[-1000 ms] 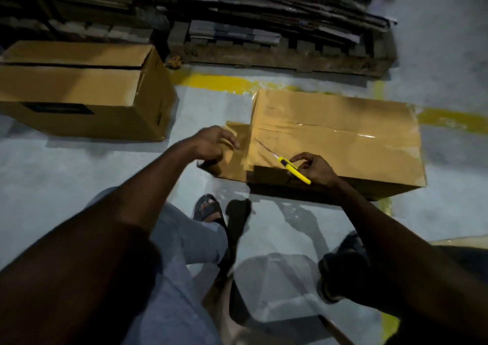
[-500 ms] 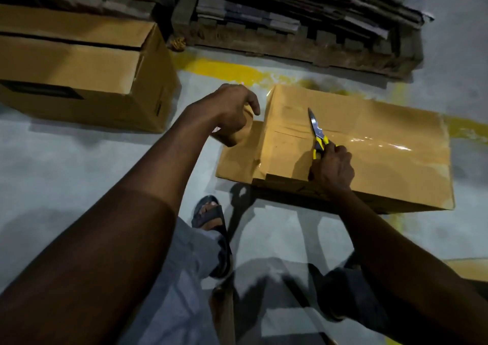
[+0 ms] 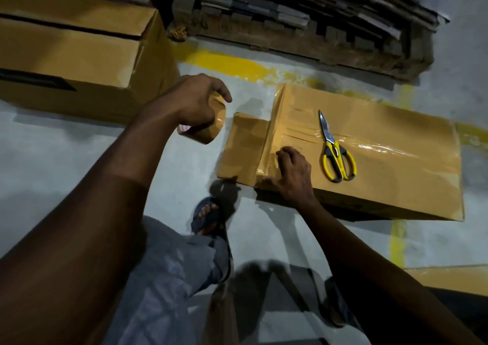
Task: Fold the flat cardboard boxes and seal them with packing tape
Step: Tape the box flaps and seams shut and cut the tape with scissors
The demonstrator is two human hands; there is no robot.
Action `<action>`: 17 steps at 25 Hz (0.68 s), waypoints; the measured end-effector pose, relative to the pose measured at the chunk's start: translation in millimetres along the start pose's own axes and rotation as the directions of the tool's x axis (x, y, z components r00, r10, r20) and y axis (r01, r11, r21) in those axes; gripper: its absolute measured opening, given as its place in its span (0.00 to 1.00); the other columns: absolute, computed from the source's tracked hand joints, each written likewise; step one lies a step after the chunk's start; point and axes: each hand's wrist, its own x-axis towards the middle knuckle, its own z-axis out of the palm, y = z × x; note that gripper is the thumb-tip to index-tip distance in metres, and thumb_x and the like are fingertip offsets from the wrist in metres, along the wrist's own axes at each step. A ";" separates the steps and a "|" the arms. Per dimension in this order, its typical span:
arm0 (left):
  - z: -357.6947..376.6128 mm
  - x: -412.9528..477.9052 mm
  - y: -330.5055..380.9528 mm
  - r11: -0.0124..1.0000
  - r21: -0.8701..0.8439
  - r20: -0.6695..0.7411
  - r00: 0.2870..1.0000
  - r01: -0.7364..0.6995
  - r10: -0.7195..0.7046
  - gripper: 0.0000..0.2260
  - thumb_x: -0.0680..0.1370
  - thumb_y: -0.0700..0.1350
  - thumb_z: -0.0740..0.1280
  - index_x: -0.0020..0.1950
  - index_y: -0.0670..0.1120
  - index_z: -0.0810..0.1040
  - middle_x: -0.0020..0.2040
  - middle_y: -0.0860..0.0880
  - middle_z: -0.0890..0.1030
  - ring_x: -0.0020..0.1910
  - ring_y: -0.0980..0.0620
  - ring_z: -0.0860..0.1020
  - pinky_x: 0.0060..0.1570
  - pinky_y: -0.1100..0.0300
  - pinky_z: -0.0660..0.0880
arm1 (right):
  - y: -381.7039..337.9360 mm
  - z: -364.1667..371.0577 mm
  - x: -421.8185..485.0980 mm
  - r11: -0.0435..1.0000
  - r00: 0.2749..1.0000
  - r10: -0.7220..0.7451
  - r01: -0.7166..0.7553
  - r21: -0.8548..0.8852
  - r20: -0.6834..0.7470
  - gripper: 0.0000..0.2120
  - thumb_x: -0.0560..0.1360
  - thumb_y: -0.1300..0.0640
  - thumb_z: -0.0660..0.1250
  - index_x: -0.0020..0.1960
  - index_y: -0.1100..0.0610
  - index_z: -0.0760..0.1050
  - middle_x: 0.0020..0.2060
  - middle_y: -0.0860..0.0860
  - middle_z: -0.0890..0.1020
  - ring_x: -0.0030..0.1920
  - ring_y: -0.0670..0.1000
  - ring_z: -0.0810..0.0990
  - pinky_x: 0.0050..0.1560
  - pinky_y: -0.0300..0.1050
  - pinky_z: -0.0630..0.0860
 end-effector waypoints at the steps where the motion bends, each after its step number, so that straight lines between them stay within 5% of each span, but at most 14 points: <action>1: -0.3 0.2 1.3 1.000 -0.007 -0.002 1.000 -0.005 0.005 0.31 0.64 0.27 0.65 0.57 0.57 0.78 0.68 0.44 0.71 0.65 0.40 0.71 0.47 0.50 0.78 | -1.5 2.2 -0.4 0.999 1.000 -0.010 0.010 -0.044 0.005 0.37 0.69 0.33 0.70 0.69 0.54 0.68 0.70 0.55 0.67 0.69 0.55 0.65 0.69 0.58 0.65; 6: 4.2 6.9 10.6 0.998 -0.045 0.021 0.999 -0.045 0.046 0.31 0.63 0.28 0.66 0.54 0.62 0.76 0.68 0.45 0.72 0.64 0.40 0.72 0.48 0.47 0.80 | -10.5 -0.8 -1.9 0.986 0.999 -0.010 0.017 -0.164 0.047 0.39 0.69 0.36 0.72 0.73 0.50 0.62 0.74 0.57 0.60 0.72 0.59 0.61 0.69 0.63 0.64; 10: 5.9 13.1 9.7 0.998 -0.059 0.018 0.999 -0.038 0.040 0.31 0.63 0.29 0.66 0.52 0.65 0.74 0.67 0.46 0.72 0.62 0.40 0.73 0.48 0.48 0.80 | -13.6 -6.6 1.3 0.859 0.942 -0.264 0.328 -0.393 0.208 0.30 0.76 0.32 0.53 0.68 0.51 0.71 0.72 0.53 0.67 0.76 0.59 0.57 0.71 0.69 0.52; 13: 9.8 14.4 12.3 0.997 -0.064 0.013 0.999 -0.045 0.046 0.29 0.66 0.30 0.65 0.56 0.61 0.76 0.68 0.46 0.72 0.64 0.42 0.72 0.49 0.55 0.75 | -23.2 2.8 16.9 0.769 0.877 -0.297 0.454 -0.449 0.378 0.39 0.77 0.32 0.36 0.63 0.52 0.77 0.67 0.51 0.76 0.78 0.60 0.53 0.74 0.68 0.40; 17: 13.8 15.0 25.3 0.998 -0.044 -0.021 0.999 -0.048 0.047 0.29 0.67 0.29 0.63 0.59 0.57 0.77 0.69 0.45 0.72 0.65 0.43 0.72 0.45 0.60 0.70 | -29.6 -5.1 50.1 0.785 0.853 -0.366 0.497 -0.369 0.372 0.33 0.79 0.37 0.41 0.65 0.51 0.76 0.67 0.51 0.77 0.78 0.59 0.55 0.74 0.65 0.38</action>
